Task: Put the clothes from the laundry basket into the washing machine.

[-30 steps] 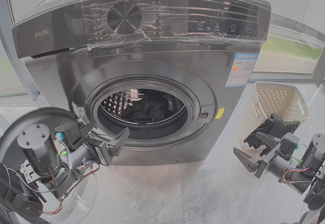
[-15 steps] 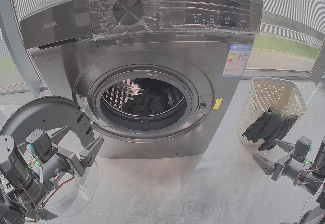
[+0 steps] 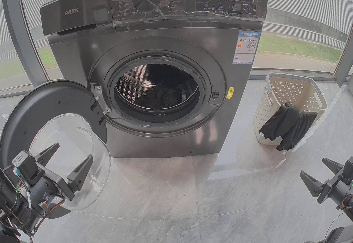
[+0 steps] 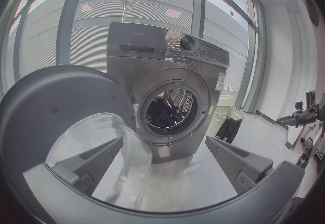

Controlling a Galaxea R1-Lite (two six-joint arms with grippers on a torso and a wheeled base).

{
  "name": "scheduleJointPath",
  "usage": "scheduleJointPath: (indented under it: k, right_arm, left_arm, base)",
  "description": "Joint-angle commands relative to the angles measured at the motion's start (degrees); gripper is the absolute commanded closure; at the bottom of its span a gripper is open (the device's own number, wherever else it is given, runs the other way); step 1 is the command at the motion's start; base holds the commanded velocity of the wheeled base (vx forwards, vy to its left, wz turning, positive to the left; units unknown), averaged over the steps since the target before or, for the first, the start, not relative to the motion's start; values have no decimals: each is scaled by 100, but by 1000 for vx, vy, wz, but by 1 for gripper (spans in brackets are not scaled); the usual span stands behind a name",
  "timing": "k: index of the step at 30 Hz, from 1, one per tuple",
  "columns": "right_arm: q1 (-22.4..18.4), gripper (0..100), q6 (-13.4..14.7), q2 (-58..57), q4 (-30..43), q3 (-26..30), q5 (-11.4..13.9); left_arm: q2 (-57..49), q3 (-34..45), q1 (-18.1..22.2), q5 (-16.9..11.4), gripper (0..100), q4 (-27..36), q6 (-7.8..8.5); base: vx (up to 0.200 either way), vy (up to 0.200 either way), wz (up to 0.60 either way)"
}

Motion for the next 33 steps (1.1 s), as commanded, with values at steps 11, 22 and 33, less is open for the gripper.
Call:
scheduleJointPath:
  k: [11,22,33]
  right_arm:
    - [-1303,0,-244,-3342,2397,99,78]
    - [-1865,0,-305,-4924,3768,99,412]
    - [-2595,0,-411,-5372,3839,90,825]
  left_arm:
    - [-3456,190,447,-27,0,3401,38]
    - [-5372,190,1440,-396,0,5264,38]
    - [-6321,190,2592,-1381,0,6134,240]
  base:
    - [0,0,0]
    - [0,0,0]
    - [0,0,0]
